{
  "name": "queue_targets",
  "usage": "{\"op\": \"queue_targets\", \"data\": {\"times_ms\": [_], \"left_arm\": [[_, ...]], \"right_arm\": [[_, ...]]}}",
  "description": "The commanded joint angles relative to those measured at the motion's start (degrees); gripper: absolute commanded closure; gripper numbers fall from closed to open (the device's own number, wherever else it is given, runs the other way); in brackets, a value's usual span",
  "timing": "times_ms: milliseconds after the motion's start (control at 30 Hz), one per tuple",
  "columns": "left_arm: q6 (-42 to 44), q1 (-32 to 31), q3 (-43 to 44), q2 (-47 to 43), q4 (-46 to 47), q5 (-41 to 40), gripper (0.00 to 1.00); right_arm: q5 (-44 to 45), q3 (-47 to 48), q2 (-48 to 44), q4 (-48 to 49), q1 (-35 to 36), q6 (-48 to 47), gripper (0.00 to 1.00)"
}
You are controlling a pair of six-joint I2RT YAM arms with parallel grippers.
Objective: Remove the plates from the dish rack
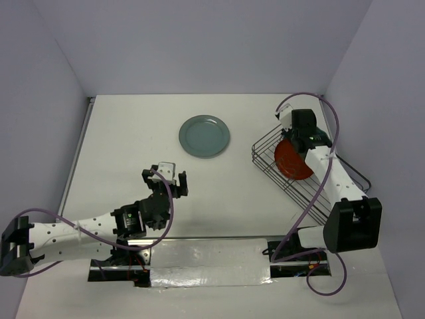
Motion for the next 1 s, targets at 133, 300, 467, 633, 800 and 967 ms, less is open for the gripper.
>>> {"op": "queue_targets", "data": {"times_ms": [133, 300, 467, 633, 800, 967], "left_arm": [[-0.49, -0.01, 2.60, 0.75, 1.87, -0.69, 0.15], [-0.40, -0.01, 2.34, 0.14, 2.13, -0.51, 0.15], [-0.40, -0.01, 2.34, 0.14, 2.22, -0.60, 0.15], [-0.40, -0.01, 2.34, 0.05, 2.05, -0.60, 0.15], [-0.14, 0.08, 2.51, 0.40, 2.22, -0.33, 0.15], [-0.31, -0.01, 2.69, 0.49, 1.78, -0.60, 0.15]], "right_arm": [[2.66, 2.92, 1.44, 2.07, 0.52, -1.39, 0.63], [3.62, 2.66, 2.58, 2.59, 0.61, -2.01, 0.64], [4.42, 2.75, 3.38, 3.29, 0.61, -2.10, 0.67], [5.65, 2.30, 3.46, 4.35, 0.70, -2.54, 0.71], [5.73, 2.66, 3.20, 3.91, 0.96, -2.71, 0.77], [6.09, 2.04, 2.06, 4.26, 1.31, -3.33, 0.91]]}}
